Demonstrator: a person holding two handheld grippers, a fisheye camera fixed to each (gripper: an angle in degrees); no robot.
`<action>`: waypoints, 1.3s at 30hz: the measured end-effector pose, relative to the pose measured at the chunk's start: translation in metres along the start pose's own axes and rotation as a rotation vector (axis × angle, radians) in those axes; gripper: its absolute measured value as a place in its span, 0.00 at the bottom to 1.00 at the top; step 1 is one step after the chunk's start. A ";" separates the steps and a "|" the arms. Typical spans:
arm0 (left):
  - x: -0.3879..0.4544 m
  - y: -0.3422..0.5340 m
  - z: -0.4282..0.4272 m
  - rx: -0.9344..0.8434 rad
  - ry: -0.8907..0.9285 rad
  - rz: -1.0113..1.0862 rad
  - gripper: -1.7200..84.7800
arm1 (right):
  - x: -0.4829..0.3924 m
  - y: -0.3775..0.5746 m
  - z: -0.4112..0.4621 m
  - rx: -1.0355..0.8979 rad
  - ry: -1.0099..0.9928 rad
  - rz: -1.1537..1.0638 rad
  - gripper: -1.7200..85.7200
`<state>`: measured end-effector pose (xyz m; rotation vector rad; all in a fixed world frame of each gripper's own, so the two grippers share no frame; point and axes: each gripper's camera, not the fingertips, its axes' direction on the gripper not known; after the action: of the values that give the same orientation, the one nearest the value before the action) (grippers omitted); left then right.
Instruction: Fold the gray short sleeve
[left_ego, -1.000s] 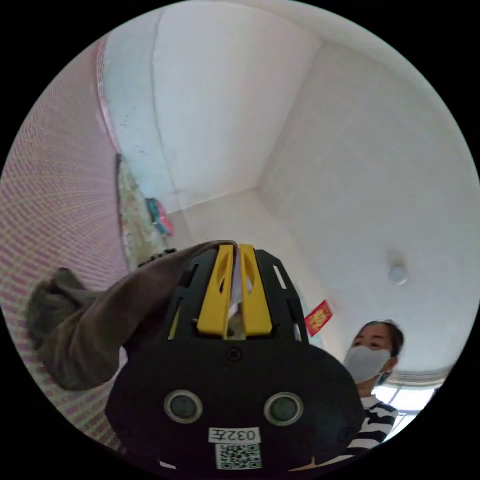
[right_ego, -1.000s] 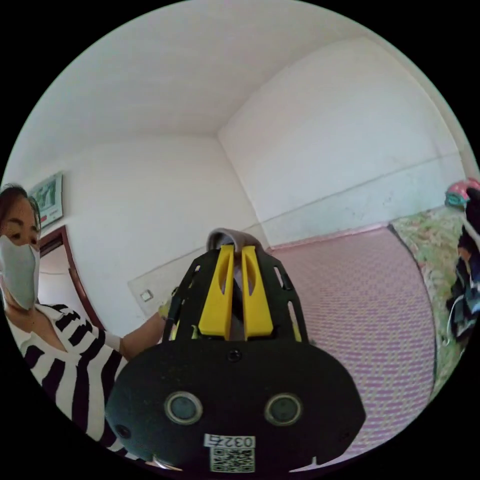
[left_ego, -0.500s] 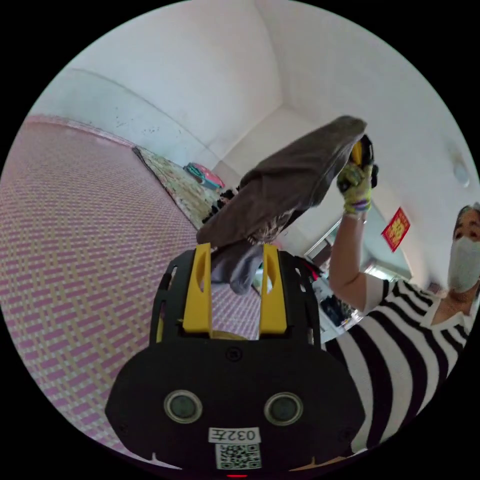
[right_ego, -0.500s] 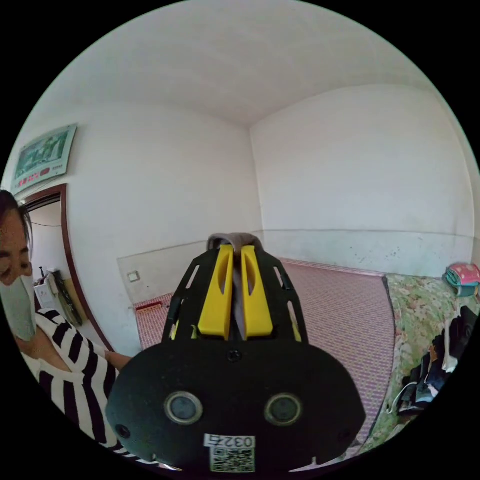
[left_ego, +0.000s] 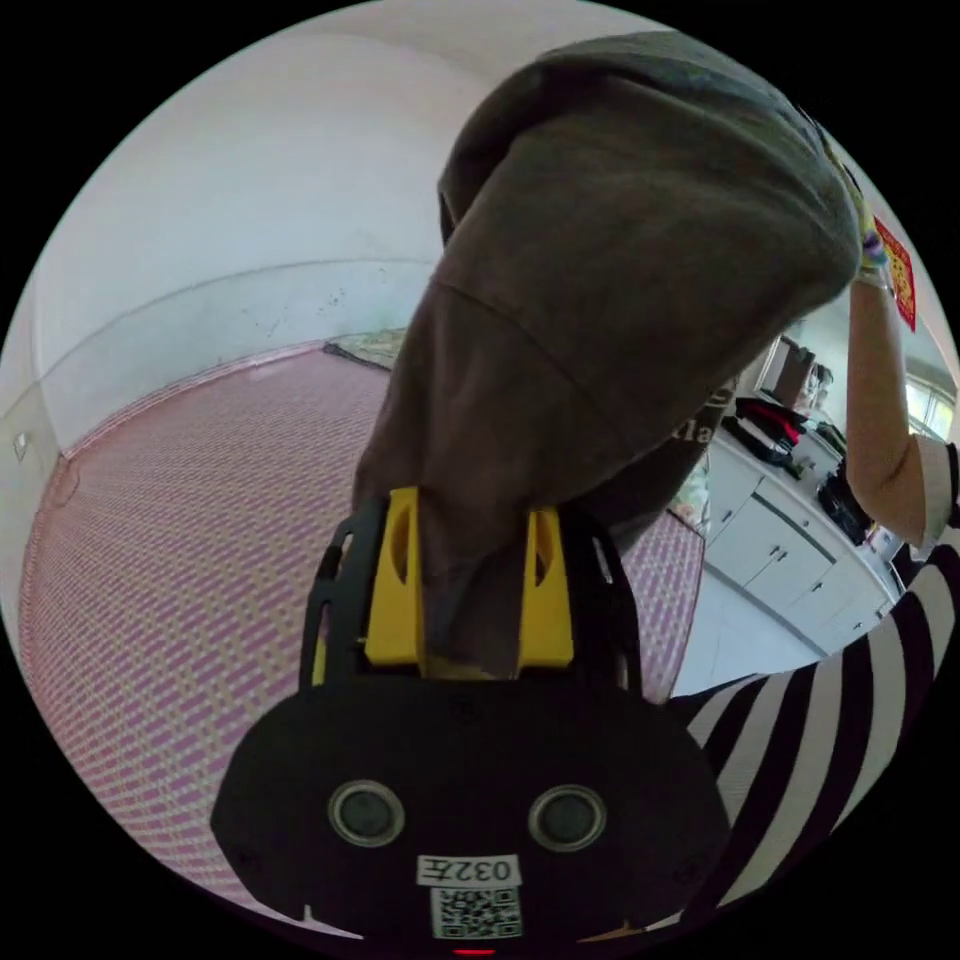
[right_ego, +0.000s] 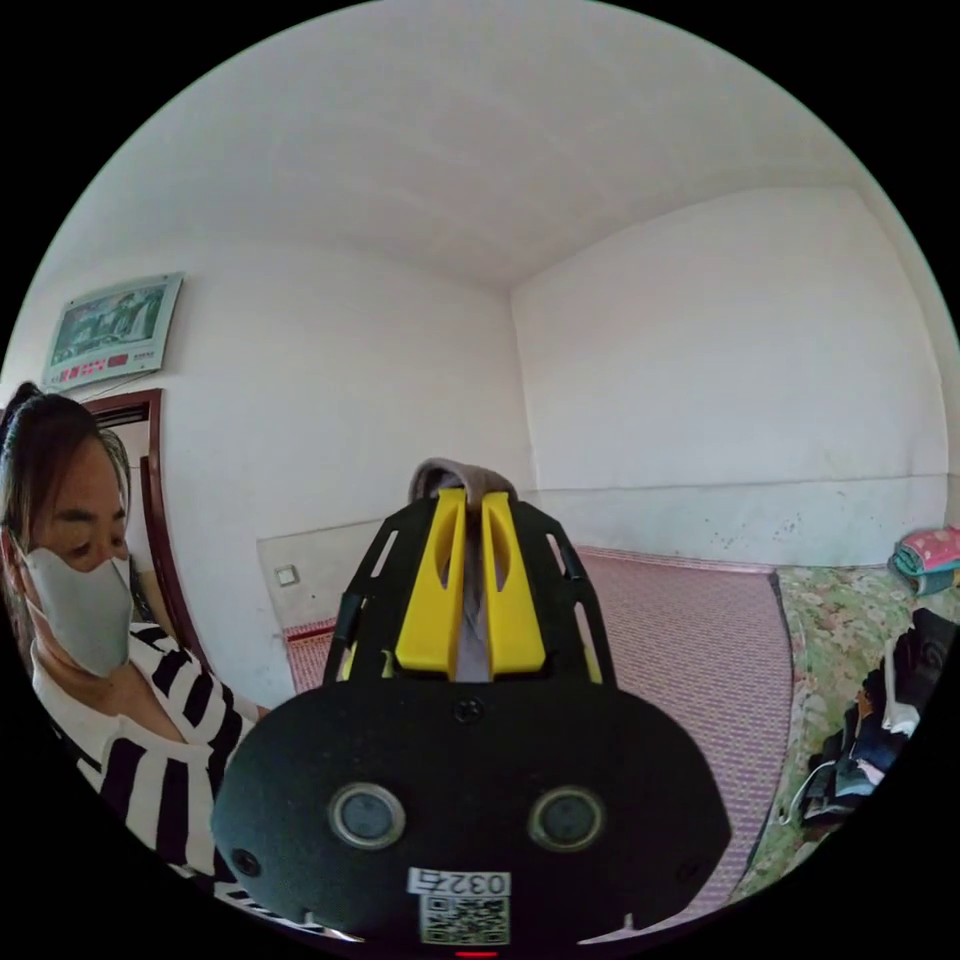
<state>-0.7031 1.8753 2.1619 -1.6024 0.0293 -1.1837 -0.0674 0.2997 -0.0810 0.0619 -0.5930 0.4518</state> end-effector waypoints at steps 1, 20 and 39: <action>-0.004 0.009 -0.013 0.059 0.033 -0.016 0.08 | -0.005 0.001 -0.006 0.007 0.030 -0.018 0.01; -0.016 0.040 -0.320 0.812 -0.226 -0.065 0.01 | 0.012 0.073 -0.094 0.016 0.111 -0.060 0.01; -0.391 -0.123 -0.168 0.009 -0.734 -0.644 0.01 | 0.398 0.155 0.255 -0.612 0.370 0.447 0.09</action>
<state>-1.0795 2.0231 1.9804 -2.0206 -1.0227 -0.9682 0.0248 0.5493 0.3394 -0.7367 -0.3543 0.6769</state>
